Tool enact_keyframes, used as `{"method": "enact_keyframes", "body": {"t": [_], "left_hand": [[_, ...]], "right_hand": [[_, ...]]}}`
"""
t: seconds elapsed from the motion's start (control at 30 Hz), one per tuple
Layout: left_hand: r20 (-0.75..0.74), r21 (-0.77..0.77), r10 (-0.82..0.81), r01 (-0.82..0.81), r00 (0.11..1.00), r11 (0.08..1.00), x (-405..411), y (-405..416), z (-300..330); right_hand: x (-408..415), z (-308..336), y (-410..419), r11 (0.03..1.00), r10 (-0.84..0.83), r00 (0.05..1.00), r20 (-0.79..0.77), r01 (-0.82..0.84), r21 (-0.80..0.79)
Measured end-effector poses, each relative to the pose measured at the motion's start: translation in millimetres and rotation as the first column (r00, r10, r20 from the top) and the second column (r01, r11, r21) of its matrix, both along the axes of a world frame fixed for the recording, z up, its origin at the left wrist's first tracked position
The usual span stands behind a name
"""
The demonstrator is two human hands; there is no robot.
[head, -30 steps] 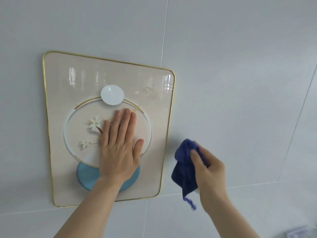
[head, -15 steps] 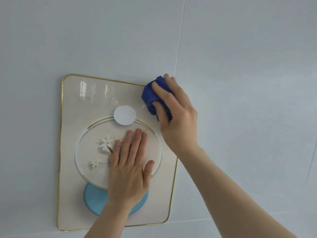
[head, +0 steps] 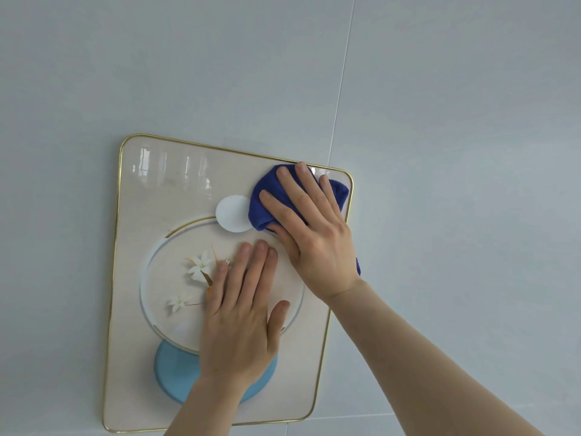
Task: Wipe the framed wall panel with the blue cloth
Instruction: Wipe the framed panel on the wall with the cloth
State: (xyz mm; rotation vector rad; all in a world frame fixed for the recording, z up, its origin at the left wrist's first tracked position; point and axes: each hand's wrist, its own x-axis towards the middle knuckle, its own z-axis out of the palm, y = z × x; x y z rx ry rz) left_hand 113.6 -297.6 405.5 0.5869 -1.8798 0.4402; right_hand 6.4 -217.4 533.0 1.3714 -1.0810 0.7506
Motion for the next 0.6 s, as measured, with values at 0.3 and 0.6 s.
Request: {"method": "enact_keyframes", "body": {"t": [0.3,0.6], "left_hand": [[0.025,0.003,-0.019,0.019,1.000,1.000,4.1,1.7,1.6],[0.042,0.020,-0.022,0.021,0.999,1.000,8.1,4.8,2.9]], "right_hand": [[-18.6,-20.5,30.8,0.997,-0.057,0.998,0.032,0.055,0.048],[-24.5,-39.5,55.5,0.978,-0.195,0.981,0.012,0.194,0.083]]}}
